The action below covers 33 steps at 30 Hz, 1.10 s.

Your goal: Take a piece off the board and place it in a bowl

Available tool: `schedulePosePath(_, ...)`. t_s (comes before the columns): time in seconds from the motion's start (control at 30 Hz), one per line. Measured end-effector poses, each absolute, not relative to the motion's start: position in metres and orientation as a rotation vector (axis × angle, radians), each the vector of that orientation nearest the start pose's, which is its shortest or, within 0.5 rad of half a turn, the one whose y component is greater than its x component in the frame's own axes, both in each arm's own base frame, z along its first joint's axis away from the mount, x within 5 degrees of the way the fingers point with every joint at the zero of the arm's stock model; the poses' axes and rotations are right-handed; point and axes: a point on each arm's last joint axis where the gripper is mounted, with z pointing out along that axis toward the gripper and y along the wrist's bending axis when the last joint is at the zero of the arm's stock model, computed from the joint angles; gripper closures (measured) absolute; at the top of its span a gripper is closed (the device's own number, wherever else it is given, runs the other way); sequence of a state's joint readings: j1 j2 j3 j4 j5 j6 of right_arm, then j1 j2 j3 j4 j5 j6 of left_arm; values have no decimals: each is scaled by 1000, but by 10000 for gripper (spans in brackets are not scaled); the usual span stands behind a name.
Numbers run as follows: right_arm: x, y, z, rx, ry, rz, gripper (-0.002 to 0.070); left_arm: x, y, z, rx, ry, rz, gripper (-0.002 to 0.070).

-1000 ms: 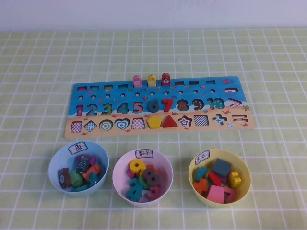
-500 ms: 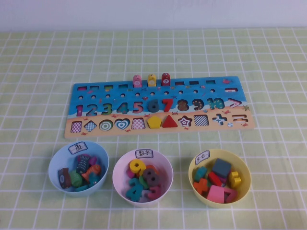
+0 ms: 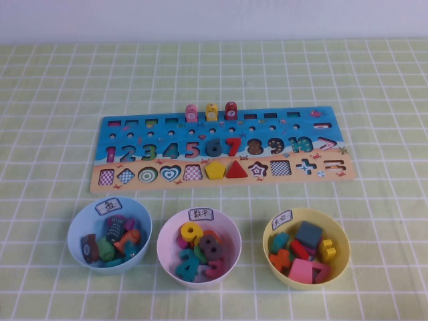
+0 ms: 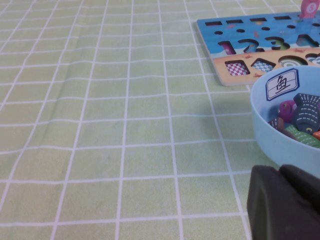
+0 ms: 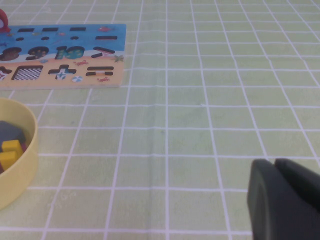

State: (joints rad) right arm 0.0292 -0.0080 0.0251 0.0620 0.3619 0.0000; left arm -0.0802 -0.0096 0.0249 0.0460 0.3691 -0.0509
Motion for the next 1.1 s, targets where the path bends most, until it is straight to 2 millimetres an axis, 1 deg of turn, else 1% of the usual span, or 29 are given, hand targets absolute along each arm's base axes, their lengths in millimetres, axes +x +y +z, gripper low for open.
schedulePosePath(1.1,53,4,173,12,1863,81,694,53,-2,172,72,1866,-21,680)
